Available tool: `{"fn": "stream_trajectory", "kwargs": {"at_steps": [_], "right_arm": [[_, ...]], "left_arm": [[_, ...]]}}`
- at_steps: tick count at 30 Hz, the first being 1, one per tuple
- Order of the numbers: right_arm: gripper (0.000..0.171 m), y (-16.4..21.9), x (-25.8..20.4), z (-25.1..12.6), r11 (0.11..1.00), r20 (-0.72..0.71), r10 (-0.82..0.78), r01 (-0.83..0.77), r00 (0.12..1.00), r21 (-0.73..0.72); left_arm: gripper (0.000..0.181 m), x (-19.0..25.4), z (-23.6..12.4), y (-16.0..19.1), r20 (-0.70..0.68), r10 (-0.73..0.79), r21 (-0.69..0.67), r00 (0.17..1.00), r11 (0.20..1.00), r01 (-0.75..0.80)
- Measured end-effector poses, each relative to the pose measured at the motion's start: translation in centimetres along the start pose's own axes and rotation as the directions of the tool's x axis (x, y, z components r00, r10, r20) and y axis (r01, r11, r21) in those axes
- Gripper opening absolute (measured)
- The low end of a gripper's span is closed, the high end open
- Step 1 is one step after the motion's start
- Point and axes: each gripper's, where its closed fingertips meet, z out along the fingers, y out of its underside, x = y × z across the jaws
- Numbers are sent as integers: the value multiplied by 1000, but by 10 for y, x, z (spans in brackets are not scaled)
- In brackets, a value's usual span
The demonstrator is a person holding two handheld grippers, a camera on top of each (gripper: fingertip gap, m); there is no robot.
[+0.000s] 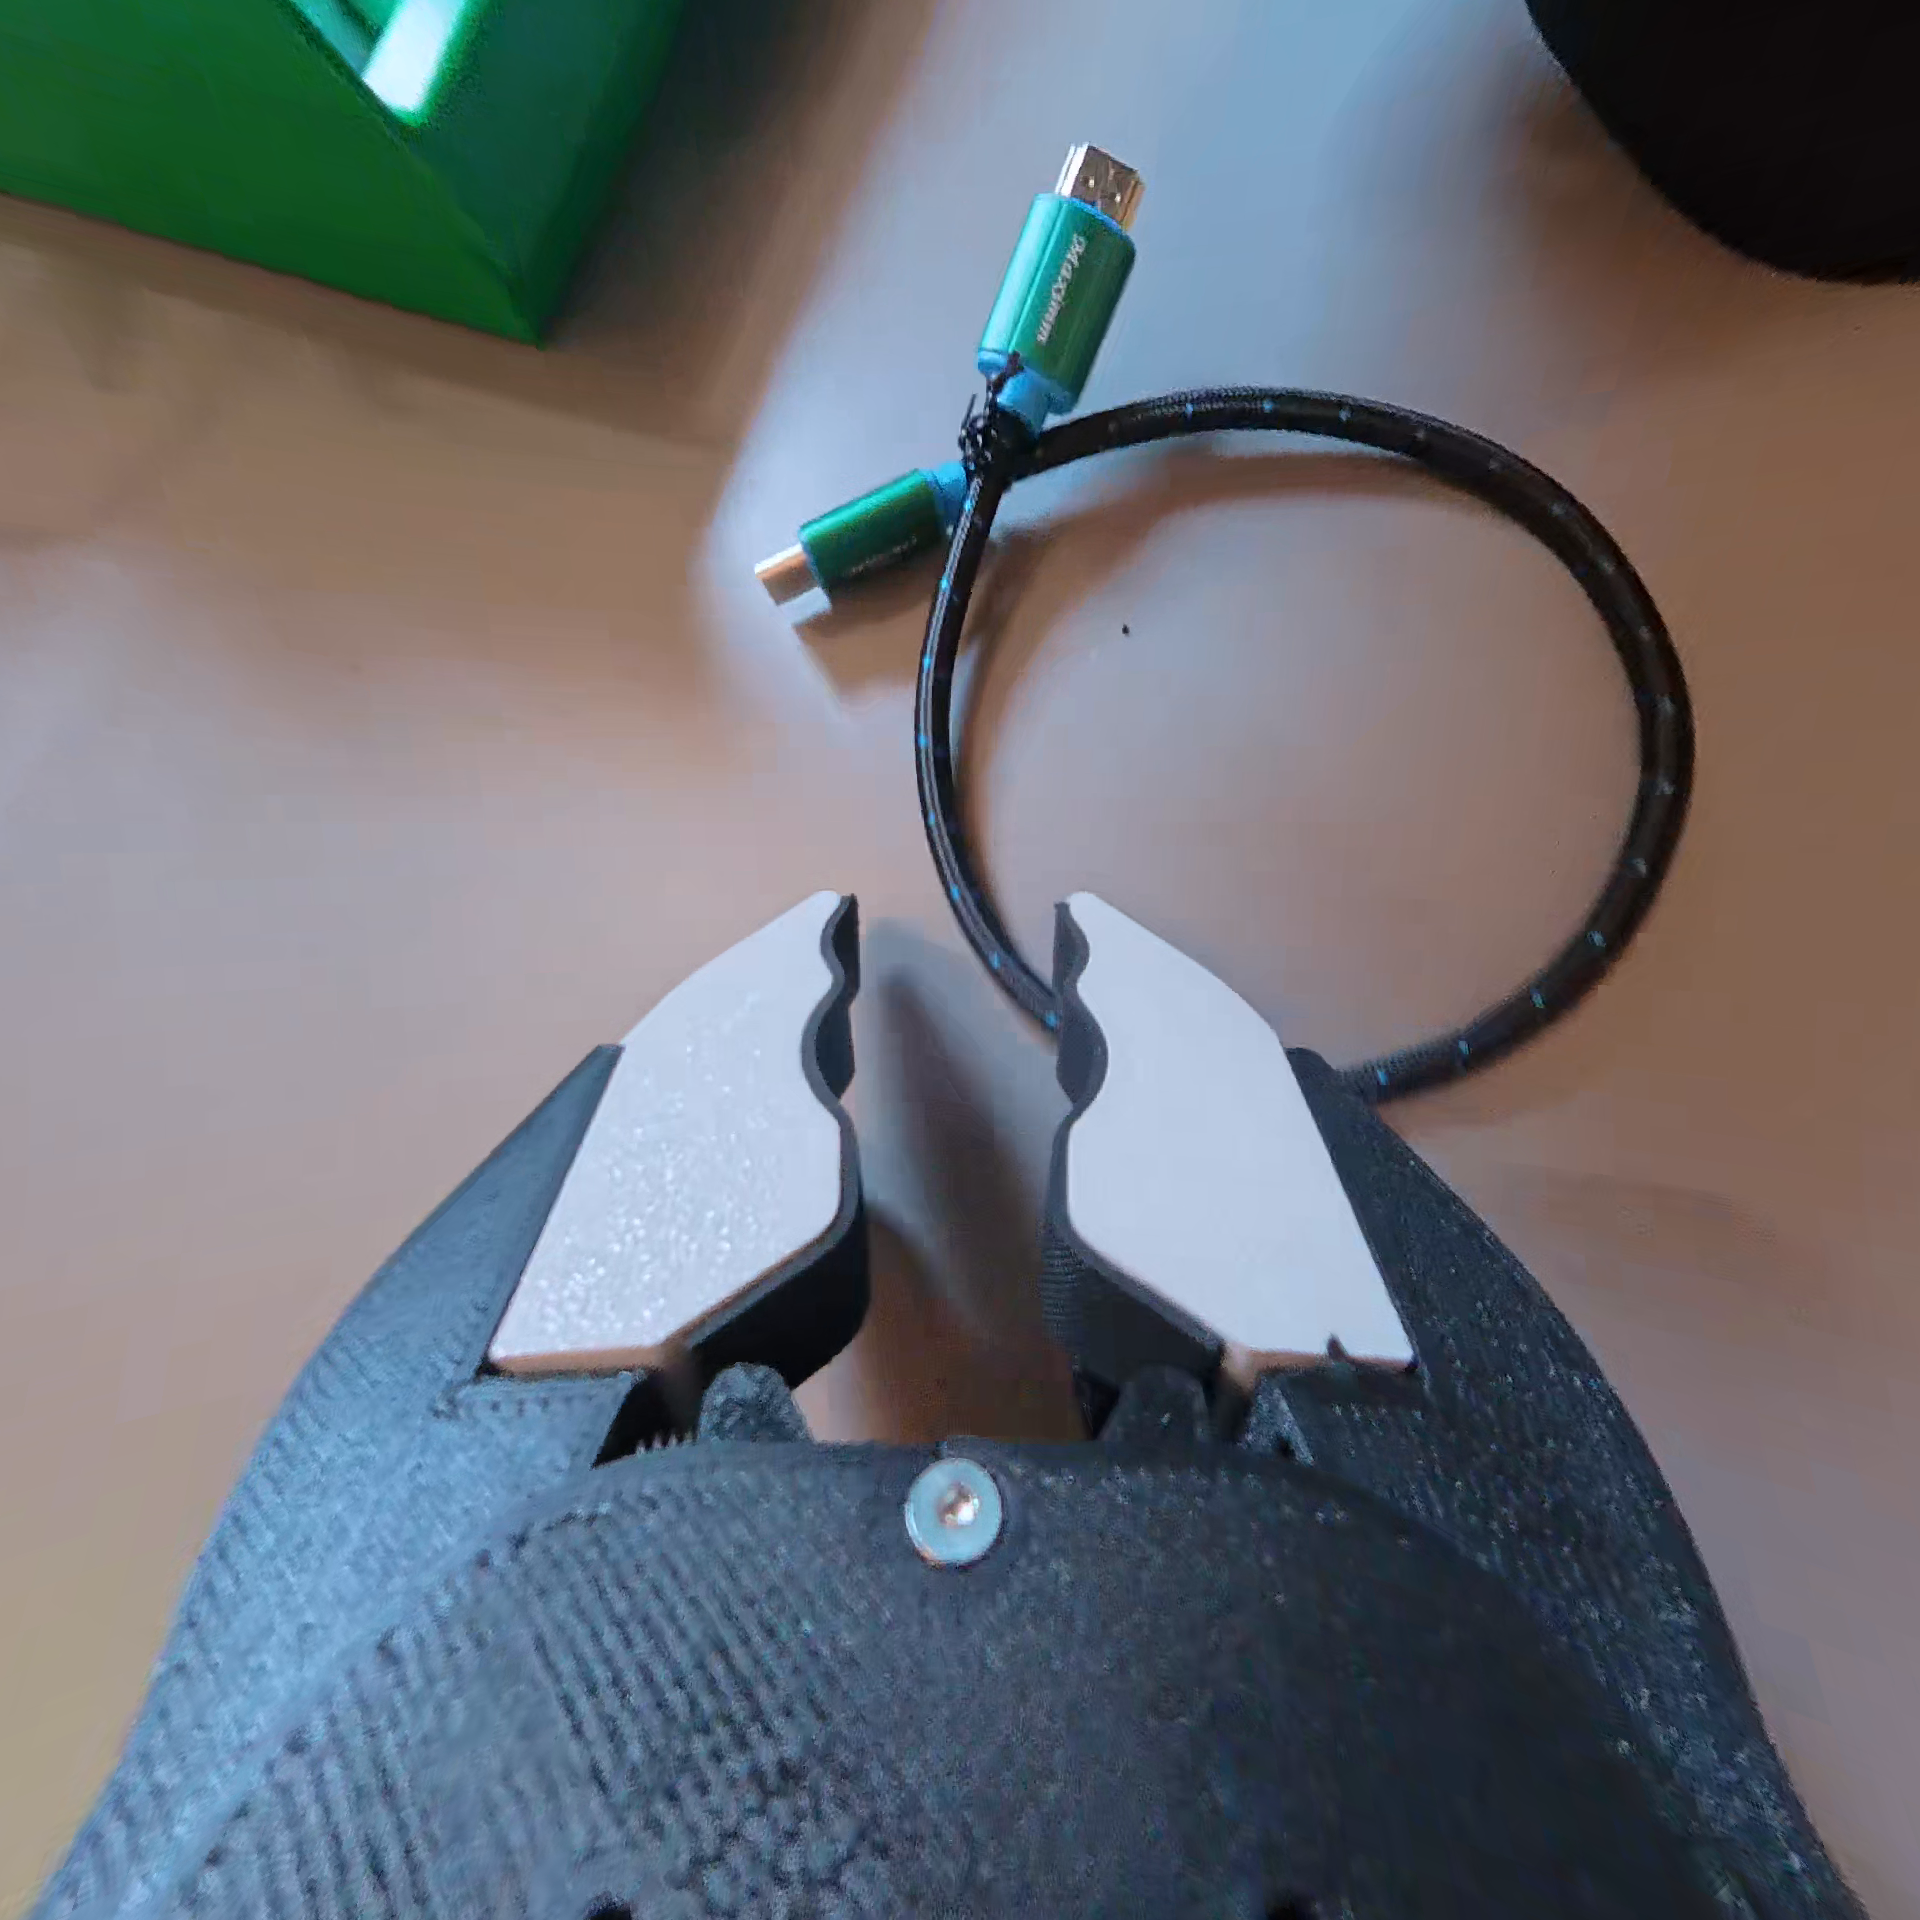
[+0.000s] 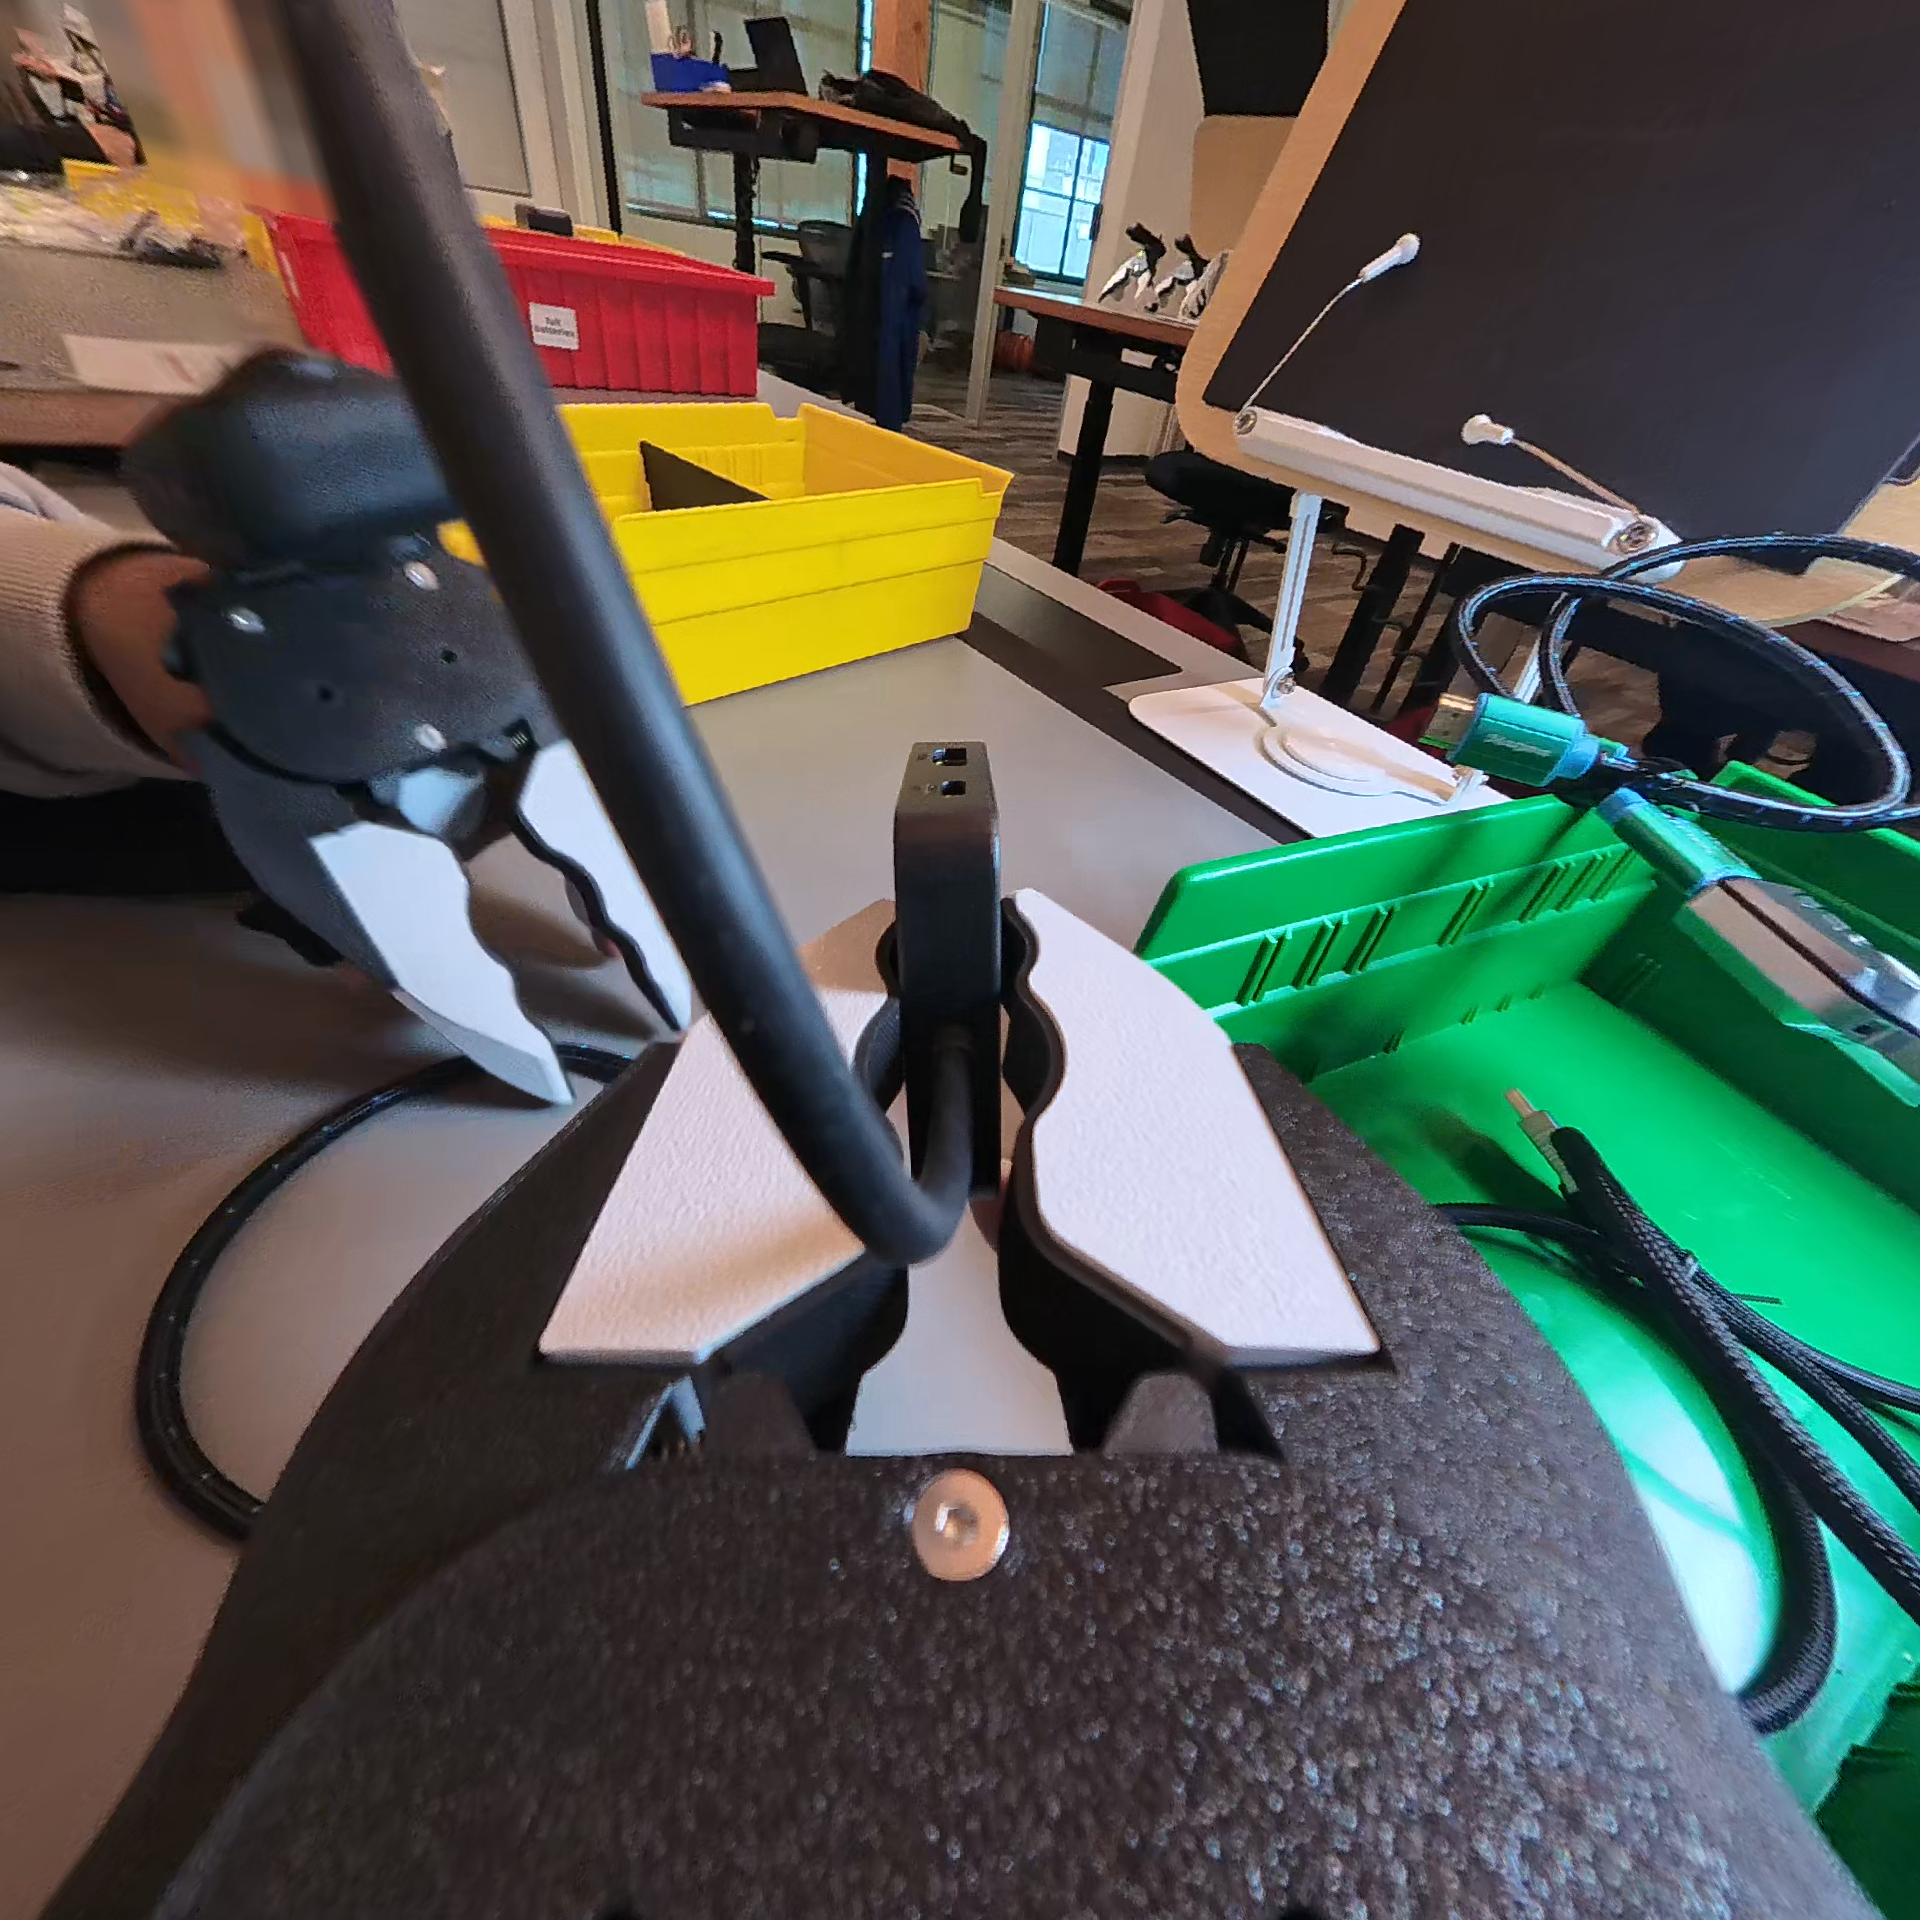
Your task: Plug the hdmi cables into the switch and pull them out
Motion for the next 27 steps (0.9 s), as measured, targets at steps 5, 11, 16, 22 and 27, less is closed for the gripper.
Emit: {"fn": "stream_trajectory", "kwargs": {"at_steps": [5,11,16,22,27], "right_arm": [[15,-6,4,-5,1000,-12,-9,9,1000,21],[15,-5,4,-5,1000,-1,2,-2,1000,26],[14,2,1,-1,1000,2,-5,5,1000,-3],[14,3,1,0,1000,5,-9,9,1000,-9],[14,0,-2,-2,1000,16,-19,19,1000,-1]], "left_arm": [[8,-9,2,6,-68,106,-67,992,992,-111],[13,-74,-43,50,143,19,-61,989,998,-10],[14,-89,-64,44,184,-118,113,976,989,98],[26,-45,-49,52,79,9,-80,997,997,-3],[30,-38,-52,72,84,48,-202,995,979,-31]]}}
